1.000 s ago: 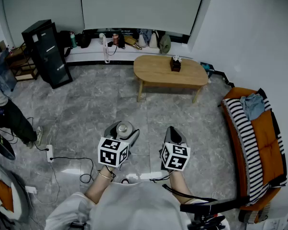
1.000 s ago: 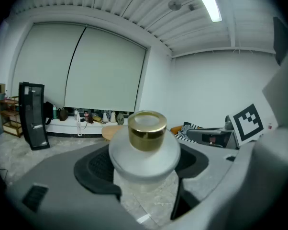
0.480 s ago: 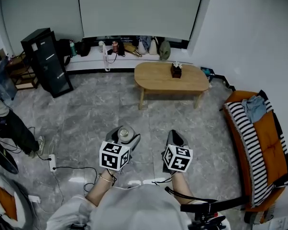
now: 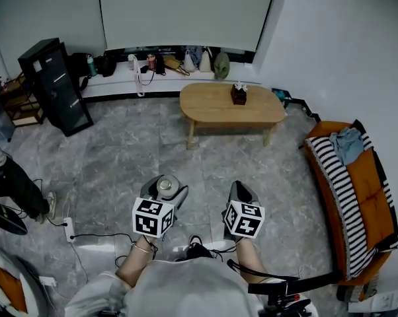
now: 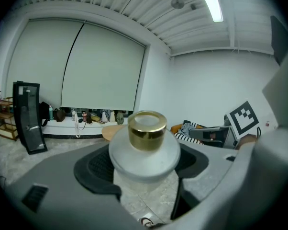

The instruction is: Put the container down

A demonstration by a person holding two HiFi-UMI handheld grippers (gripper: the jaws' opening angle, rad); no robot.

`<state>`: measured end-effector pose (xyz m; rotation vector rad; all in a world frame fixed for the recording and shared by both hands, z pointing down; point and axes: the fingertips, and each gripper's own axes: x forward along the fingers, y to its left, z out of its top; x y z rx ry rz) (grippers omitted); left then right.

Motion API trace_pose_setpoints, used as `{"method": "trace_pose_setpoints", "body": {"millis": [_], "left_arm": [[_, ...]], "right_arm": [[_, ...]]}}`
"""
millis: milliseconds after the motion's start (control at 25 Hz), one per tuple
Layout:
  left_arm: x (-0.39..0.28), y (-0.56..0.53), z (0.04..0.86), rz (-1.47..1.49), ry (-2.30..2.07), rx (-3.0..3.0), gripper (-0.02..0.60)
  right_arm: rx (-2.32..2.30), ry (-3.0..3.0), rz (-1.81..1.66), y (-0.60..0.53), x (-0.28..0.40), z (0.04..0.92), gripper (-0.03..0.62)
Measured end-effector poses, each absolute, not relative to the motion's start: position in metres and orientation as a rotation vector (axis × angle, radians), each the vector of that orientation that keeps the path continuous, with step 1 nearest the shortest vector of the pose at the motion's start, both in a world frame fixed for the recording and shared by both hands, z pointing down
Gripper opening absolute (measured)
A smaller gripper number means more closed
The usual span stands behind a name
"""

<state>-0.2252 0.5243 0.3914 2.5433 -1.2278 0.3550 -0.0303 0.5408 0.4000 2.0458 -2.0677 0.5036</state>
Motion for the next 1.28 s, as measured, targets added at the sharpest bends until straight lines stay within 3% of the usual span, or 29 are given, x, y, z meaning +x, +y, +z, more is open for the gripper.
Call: {"method": "trace_pose_setpoints", "body": {"millis": [1280], "left_arm": [[-0.151, 0.271, 0.377, 0.374, -1.217, 2.556, 0.341]], "right_arm": [[2.022, -2.102, 0.558, 0.281, 0.031, 0.398, 0.023]]}}
